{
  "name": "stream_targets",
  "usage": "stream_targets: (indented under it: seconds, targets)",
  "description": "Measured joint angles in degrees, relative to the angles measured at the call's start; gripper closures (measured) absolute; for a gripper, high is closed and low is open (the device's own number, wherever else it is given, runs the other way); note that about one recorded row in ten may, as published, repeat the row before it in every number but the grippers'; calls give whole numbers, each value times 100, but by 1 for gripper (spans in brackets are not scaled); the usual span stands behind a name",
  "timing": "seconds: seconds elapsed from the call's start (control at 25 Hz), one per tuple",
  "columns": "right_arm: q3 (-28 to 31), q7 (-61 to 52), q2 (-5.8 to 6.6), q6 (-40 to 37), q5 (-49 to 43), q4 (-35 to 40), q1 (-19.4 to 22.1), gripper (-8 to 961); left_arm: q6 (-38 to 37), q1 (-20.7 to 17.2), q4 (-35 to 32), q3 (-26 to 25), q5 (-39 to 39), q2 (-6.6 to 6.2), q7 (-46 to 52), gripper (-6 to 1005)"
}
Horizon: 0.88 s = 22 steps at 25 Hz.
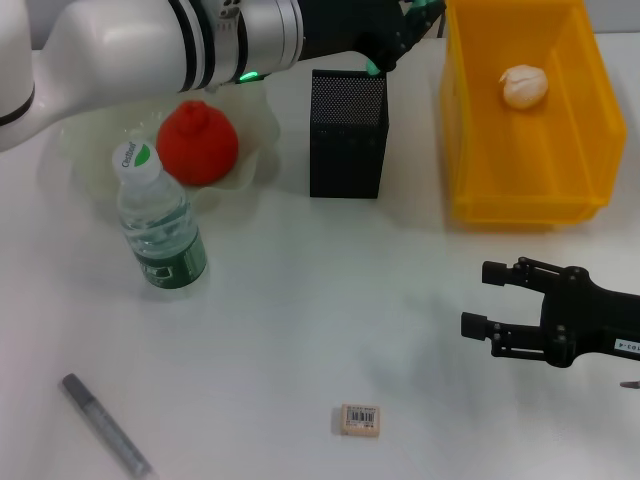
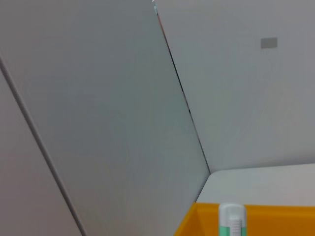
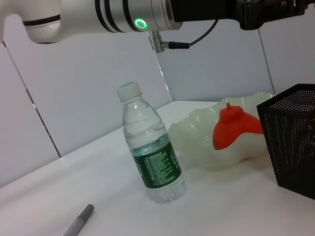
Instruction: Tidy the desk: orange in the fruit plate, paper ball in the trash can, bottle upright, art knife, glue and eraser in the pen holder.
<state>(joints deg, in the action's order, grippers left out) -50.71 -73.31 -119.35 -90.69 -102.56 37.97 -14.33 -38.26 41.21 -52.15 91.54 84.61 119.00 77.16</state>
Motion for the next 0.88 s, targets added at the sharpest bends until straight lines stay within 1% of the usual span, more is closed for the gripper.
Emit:
stream_targets:
  seconds: [0.12, 0.24, 0.4, 0.52, 0.8, 0.88]
  targets:
    - [0, 1, 0, -1, 0, 0, 0, 109, 4, 32, 87, -23, 2, 0, 17, 797]
    - [0, 1, 0, -1, 0, 0, 0, 109, 28, 46, 140, -98, 107, -14, 295, 795]
    - [0, 2, 3, -2, 0, 0, 0, 108, -107, 22, 83, -235, 511, -24, 713, 793]
    - [0, 1, 7, -2, 0, 0, 0, 108, -165, 5, 93, -316, 664, -25, 856, 791]
    - [0, 0, 9, -2, 0, 9, 0, 109, -541, -46, 105, -690, 676, -40, 964, 787]
    - [0, 0, 9, -2, 0, 14, 0, 109, -639, -49, 92, -779, 681, -49, 1007, 695]
